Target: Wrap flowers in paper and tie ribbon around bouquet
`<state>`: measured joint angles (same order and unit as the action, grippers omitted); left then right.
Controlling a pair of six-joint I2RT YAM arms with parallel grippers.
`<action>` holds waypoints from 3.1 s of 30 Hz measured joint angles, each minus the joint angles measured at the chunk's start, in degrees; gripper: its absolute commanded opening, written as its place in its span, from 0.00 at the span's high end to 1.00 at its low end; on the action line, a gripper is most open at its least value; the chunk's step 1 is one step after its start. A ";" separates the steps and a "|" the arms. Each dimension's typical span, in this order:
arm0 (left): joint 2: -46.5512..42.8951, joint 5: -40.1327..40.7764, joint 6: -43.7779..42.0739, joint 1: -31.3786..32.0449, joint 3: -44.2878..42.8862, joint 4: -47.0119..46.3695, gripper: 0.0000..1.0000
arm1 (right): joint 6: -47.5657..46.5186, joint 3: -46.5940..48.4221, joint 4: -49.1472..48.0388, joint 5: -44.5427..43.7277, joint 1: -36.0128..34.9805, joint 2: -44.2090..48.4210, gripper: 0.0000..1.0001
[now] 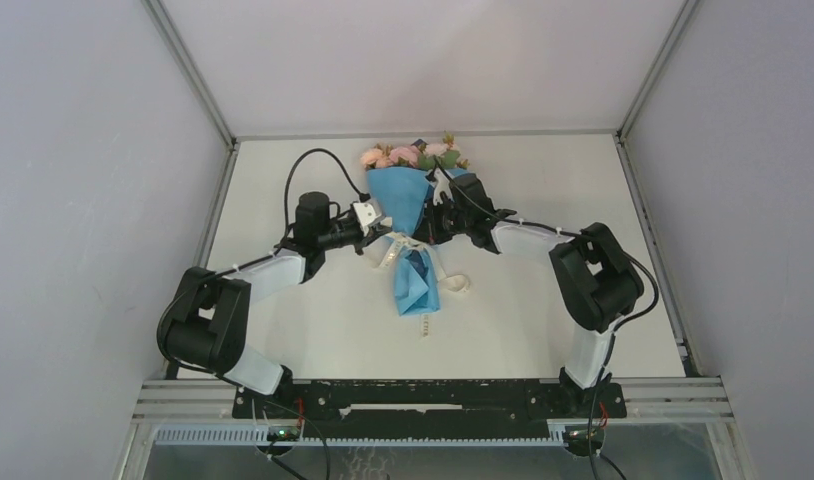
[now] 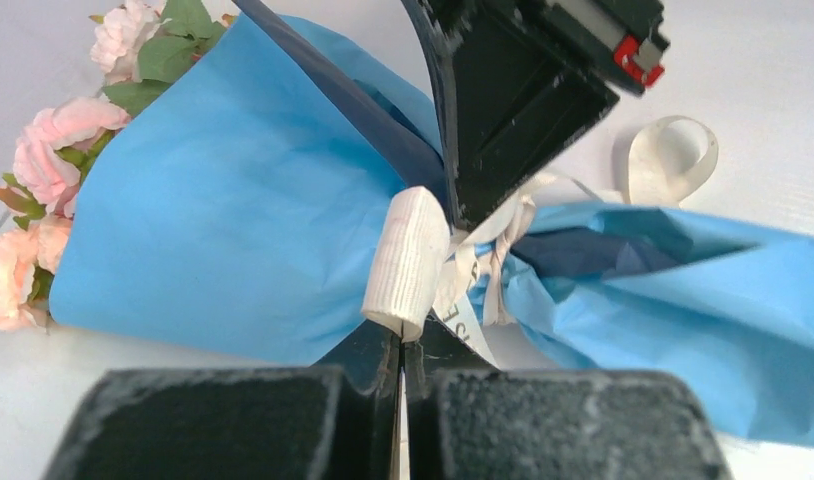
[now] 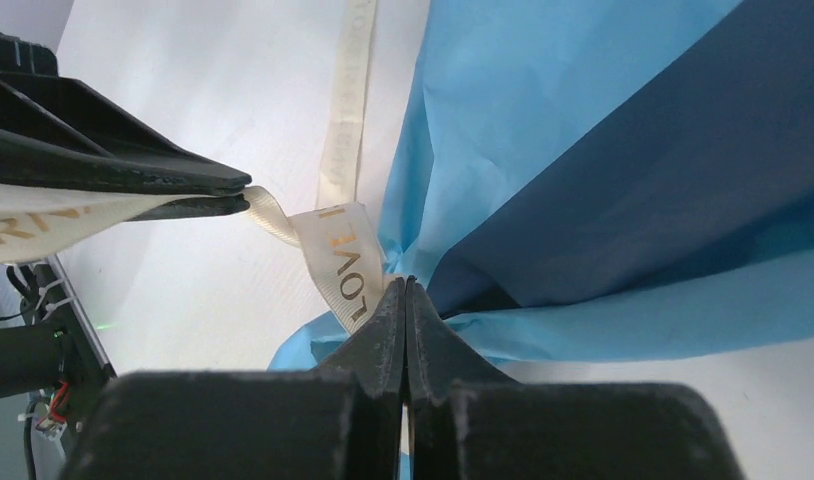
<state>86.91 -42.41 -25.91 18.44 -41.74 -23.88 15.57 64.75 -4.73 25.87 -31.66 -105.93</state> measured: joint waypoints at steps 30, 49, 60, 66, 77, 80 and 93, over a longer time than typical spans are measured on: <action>-1.05 8.33 -7.65 8.24 1.31 4.59 1.00 | 19.82 -21.42 -14.86 -7.32 7.21 17.07 1.00; -2.05 4.24 -50.34 10.40 3.80 13.81 1.00 | 22.25 -25.70 -13.46 -1.05 12.31 18.75 1.00; -1.95 0.17 -50.88 11.26 4.20 12.72 1.00 | 11.15 -15.15 -15.52 4.87 6.38 16.63 1.00; -1.70 -0.83 -47.69 12.22 4.20 10.05 0.86 | 7.06 -11.37 -16.65 4.17 4.57 11.58 1.00; -2.93 4.81 -35.69 11.67 4.02 10.01 0.19 | 13.92 -16.04 -15.23 -2.23 4.87 12.31 1.00; -5.73 4.57 -41.11 11.21 2.56 22.08 0.07 | 17.14 -18.43 -15.28 -4.48 4.76 13.22 1.00; -5.62 6.82 -31.56 13.70 -4.31 31.04 0.49 | 25.07 -21.70 -15.89 -9.18 4.09 15.93 1.00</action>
<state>81.30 -35.59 -57.47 32.14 -46.04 7.16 40.64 43.05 -20.62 16.69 -27.57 -90.00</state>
